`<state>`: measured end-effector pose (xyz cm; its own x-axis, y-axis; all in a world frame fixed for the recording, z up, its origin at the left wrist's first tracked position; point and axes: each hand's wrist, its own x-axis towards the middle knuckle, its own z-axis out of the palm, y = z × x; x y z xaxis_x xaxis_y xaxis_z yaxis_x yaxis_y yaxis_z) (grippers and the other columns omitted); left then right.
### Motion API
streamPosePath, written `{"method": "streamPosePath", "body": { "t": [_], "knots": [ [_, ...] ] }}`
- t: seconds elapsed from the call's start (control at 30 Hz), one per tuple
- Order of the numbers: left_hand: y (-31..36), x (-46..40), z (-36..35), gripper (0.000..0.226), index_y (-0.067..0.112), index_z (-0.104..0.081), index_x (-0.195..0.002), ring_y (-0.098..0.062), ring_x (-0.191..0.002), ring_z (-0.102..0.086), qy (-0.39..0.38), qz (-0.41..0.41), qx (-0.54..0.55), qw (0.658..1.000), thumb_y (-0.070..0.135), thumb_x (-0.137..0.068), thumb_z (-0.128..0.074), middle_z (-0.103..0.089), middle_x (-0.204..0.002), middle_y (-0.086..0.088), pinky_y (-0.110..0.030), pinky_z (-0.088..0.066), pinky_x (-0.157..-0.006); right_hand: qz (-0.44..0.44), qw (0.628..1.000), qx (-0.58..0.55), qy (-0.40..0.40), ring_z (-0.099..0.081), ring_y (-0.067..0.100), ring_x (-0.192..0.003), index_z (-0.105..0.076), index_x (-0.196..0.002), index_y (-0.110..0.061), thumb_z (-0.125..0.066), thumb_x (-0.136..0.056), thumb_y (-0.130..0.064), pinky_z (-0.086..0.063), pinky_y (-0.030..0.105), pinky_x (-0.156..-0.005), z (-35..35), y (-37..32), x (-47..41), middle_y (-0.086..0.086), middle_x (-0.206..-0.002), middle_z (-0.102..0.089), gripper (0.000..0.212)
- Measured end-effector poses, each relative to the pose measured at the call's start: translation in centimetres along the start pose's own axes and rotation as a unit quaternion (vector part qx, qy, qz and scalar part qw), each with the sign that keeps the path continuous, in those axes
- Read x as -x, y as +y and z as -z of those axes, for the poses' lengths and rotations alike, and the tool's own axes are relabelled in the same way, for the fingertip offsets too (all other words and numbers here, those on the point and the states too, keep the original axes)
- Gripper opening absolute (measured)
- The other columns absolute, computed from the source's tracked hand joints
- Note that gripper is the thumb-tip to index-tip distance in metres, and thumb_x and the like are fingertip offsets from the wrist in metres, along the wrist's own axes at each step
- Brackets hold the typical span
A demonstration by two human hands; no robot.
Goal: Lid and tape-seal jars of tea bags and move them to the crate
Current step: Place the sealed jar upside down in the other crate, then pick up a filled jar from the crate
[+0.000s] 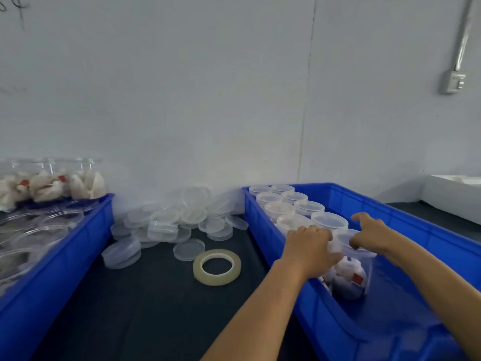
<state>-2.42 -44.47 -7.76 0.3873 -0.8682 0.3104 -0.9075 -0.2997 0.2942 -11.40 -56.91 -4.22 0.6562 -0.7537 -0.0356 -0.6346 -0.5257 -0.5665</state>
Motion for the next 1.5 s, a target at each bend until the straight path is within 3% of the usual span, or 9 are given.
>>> {"method": "streamPosePath", "body": {
  "t": [0.23, 0.33, 0.43, 0.7, 0.87, 1.0, 1.1, 1.27, 1.5],
  "knots": [
    [-5.8, 4.2, 3.3, 0.026, 0.022, -0.063, -0.115, -0.020, -0.107, -0.057, 0.074, 0.056, 0.030, 0.995, 0.036, -0.095, -0.055, -0.064, -0.118, 0.001, -0.036, -0.043, -0.094, 0.133, 0.990, 0.049, -0.005, -0.045, 0.032, -0.124, -0.044, -0.138, -0.016, -0.054, -0.090, -0.013, -0.040, 0.042, -0.103, -1.7, -7.9, 3.4, 0.013, -0.143, -0.043, 0.049],
    [-9.2, 6.8, 4.7, 0.022, 0.024, -0.065, -0.112, -0.016, -0.107, -0.059, 0.123, 0.116, 0.038, 0.985, 0.034, -0.095, -0.055, -0.066, -0.114, 0.006, -0.034, -0.045, -0.090, 0.199, 0.977, 0.054, -0.056, -0.054, 0.021, -0.109, -0.047, -0.136, -0.017, -0.055, -0.092, -0.016, -0.043, 0.031, -0.091, -4.3, -11.7, 5.7, 0.006, -0.135, -0.050, 0.044],
    [-12.3, 9.3, 6.0, 0.023, 0.025, -0.066, -0.113, -0.015, -0.109, -0.060, 0.144, 0.192, 0.051, 0.969, 0.029, -0.094, -0.054, -0.068, -0.114, 0.007, -0.032, -0.046, -0.090, 0.242, 0.962, 0.050, -0.113, -0.053, 0.022, -0.116, -0.052, -0.131, -0.014, -0.055, -0.094, -0.023, -0.040, 0.030, -0.091, -7.5, -15.5, 7.5, 0.000, -0.126, -0.054, 0.038],
    [-17.9, 15.1, 10.8, 0.022, 0.019, -0.067, -0.108, -0.019, -0.098, -0.064, 0.193, 0.308, 0.003, 0.932, 0.024, -0.096, -0.049, -0.070, -0.108, 0.000, -0.034, -0.051, -0.083, 0.276, 0.945, -0.044, -0.169, -0.061, 0.033, -0.108, -0.068, -0.108, 0.003, -0.052, -0.091, -0.009, -0.048, 0.044, -0.097, -16.1, -23.0, 8.7, 0.021, -0.111, -0.068, 0.026],
    [-20.8, 18.1, 14.4, 0.023, 0.020, -0.063, -0.111, -0.016, -0.088, -0.058, 0.182, 0.380, -0.069, 0.904, 0.031, -0.096, -0.050, -0.067, -0.109, 0.000, -0.027, -0.036, -0.064, 0.264, 0.933, -0.142, -0.199, -0.056, 0.013, -0.067, -0.068, -0.105, -0.014, -0.049, -0.092, -0.006, -0.041, 0.021, -0.054, -20.0, -26.2, 8.8, -0.001, -0.076, -0.062, 0.025],
    [-22.3, 20.1, 17.1, 0.026, 0.012, -0.063, -0.107, -0.028, -0.097, -0.063, 0.121, 0.419, -0.145, 0.888, 0.030, -0.093, -0.052, -0.067, -0.105, -0.009, -0.032, -0.039, -0.071, 0.232, 0.913, -0.231, -0.245, -0.058, 0.020, -0.084, -0.067, -0.086, -0.018, -0.050, -0.091, -0.002, -0.046, 0.030, -0.067, -22.1, -29.4, 9.6, 0.015, -0.094, -0.069, 0.023],
    [-23.6, 21.2, 19.8, 0.029, 0.004, -0.064, -0.101, -0.032, -0.096, -0.064, 0.096, 0.440, -0.142, 0.882, 0.028, -0.091, -0.052, -0.067, -0.102, -0.016, -0.034, -0.042, -0.071, 0.222, 0.891, -0.292, -0.268, -0.058, 0.018, -0.088, -0.066, -0.092, -0.013, -0.045, -0.093, 0.000, -0.049, 0.031, -0.070, -23.3, -32.2, 10.4, 0.012, -0.098, -0.066, 0.024],
    [-26.0, 24.5, 24.2, 0.021, 0.013, -0.066, -0.086, -0.017, -0.066, -0.056, 0.171, 0.456, -0.112, 0.866, 0.026, -0.093, -0.052, -0.063, -0.074, 0.000, -0.032, -0.047, -0.064, 0.260, 0.858, -0.343, -0.279, -0.063, 0.021, -0.094, -0.065, -0.104, -0.011, -0.045, -0.093, 0.000, -0.051, 0.031, -0.075, -24.8, -36.6, 12.6, 0.013, -0.105, -0.068, 0.025],
    [-25.8, 31.1, 28.4, 0.027, 0.017, -0.057, -0.120, -0.023, -0.106, -0.059, 0.216, 0.455, -0.355, 0.787, 0.020, -0.093, -0.052, -0.063, -0.117, -0.001, -0.034, -0.044, -0.085, 0.309, 0.789, -0.390, -0.360, -0.060, 0.021, -0.090, -0.062, -0.111, -0.005, -0.049, -0.091, 0.004, -0.053, 0.042, -0.084, -27.5, -42.4, 17.4, 0.015, -0.104, -0.066, 0.025]
  ]
}}
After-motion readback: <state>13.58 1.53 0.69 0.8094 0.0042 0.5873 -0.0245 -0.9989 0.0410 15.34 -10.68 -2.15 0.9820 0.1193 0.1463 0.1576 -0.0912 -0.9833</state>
